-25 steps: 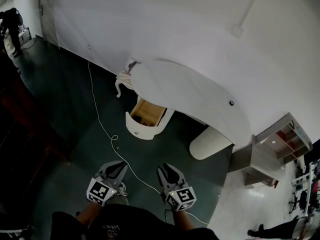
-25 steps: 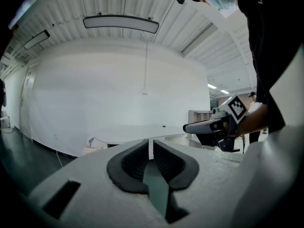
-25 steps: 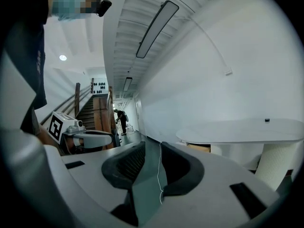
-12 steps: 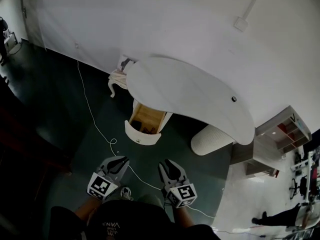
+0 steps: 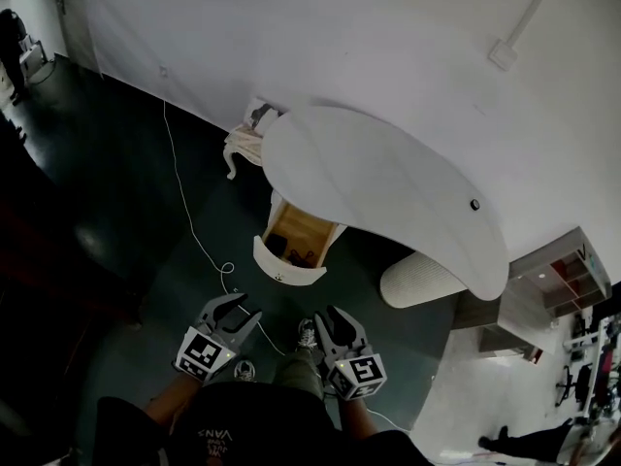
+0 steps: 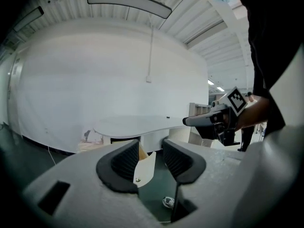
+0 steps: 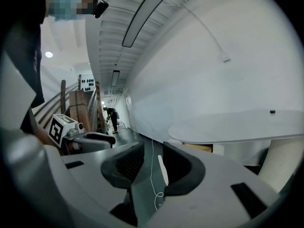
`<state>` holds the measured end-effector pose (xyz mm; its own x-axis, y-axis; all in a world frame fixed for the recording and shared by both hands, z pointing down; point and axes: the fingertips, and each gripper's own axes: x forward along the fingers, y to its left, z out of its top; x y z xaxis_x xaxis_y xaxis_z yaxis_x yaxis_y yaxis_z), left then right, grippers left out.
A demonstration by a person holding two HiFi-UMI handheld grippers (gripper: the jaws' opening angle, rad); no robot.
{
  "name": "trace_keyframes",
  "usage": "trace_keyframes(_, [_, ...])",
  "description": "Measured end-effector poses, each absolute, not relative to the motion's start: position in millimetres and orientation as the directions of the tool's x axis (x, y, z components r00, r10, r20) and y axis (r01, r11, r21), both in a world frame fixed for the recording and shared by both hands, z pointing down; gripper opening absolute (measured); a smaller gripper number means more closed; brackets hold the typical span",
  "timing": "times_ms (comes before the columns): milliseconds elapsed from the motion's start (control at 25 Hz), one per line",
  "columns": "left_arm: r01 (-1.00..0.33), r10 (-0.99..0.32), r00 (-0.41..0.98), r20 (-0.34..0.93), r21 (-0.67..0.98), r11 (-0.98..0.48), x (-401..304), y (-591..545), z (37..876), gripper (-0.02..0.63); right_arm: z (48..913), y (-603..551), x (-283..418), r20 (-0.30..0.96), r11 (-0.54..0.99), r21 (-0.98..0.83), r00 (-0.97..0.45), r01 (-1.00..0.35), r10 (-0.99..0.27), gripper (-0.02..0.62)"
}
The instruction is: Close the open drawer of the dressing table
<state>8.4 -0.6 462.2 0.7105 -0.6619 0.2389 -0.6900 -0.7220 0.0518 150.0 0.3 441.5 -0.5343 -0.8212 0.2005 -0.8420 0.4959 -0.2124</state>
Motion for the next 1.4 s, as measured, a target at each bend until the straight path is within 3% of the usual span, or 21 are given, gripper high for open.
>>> trace_keyframes(520, [-0.803,-0.732,0.577,0.362,0.087,-0.59,22,-75,553,0.194,471,-87,154,0.299,0.661,-0.211,-0.691,-0.721,-0.658,0.127])
trace_keyframes(760, [-0.824,-0.732,0.545,0.41,0.1,-0.558,33,-102,599,0.229,492,-122,166,0.379,0.666,-0.193,-0.681,-0.72,-0.626,0.135])
trace_keyframes(960, [-0.834,-0.723,0.53,0.443,0.122,-0.537,41,-122,639,0.236,499,-152,157,0.35,0.689,-0.222,-0.716,-0.69,-0.604,0.14])
trace_keyframes(1400, [-0.857,-0.721,0.489,0.491,0.117,-0.502,53,-146,688,0.246,519,-177,154,0.417,0.733,-0.21,-0.737,-0.647,-0.532,0.141])
